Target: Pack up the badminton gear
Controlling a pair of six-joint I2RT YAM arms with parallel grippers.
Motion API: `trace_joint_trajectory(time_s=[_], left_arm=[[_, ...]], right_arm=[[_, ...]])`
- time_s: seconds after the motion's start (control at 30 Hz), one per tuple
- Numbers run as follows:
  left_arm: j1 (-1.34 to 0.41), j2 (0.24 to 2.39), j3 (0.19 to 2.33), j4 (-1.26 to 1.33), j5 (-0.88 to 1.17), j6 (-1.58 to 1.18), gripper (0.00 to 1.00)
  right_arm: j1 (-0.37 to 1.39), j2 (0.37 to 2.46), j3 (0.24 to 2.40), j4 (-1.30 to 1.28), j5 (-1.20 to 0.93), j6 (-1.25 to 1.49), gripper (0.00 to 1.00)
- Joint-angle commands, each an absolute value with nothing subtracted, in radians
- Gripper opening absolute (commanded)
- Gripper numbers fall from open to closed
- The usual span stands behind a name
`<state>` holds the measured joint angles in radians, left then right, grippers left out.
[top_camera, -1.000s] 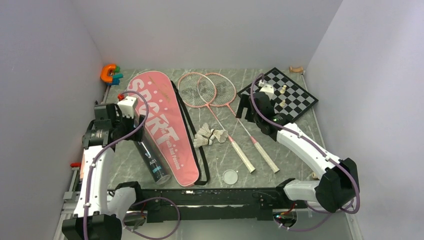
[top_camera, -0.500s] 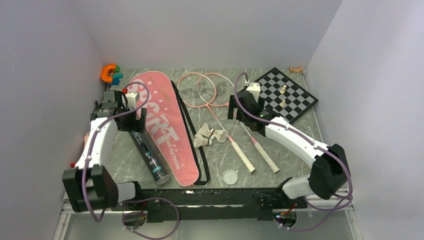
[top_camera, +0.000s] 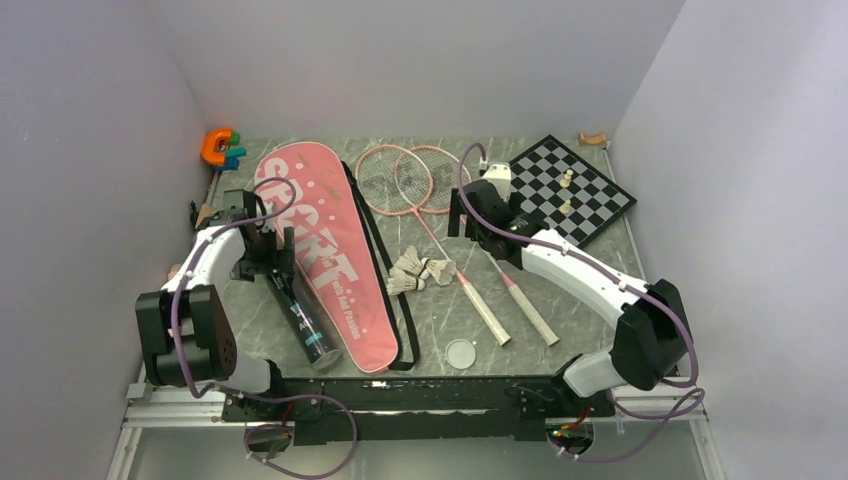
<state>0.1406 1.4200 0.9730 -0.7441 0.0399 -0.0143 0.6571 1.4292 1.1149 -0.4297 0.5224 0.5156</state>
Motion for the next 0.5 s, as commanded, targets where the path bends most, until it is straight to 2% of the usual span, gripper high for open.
trace_joint_trajectory(time_s=[0.0, 0.3, 0.47], left_arm=[[0.144, 1.464, 0.955, -0.71, 0.059, -0.052, 0.99], [0.144, 1.543, 0.965, -0.669, 0.038, -0.013, 0.99], [0.143, 1.497, 0.961, -0.657, 0.074, 0.089, 0.8]], right_arm=[[0.676, 1.461, 1.165, -0.432, 0.554, 0.514, 1.0], [0.686, 1.494, 1.177, -0.444, 0.552, 0.522, 1.0], [0.694, 1.514, 1.187, -0.447, 0.534, 0.531, 1.0]])
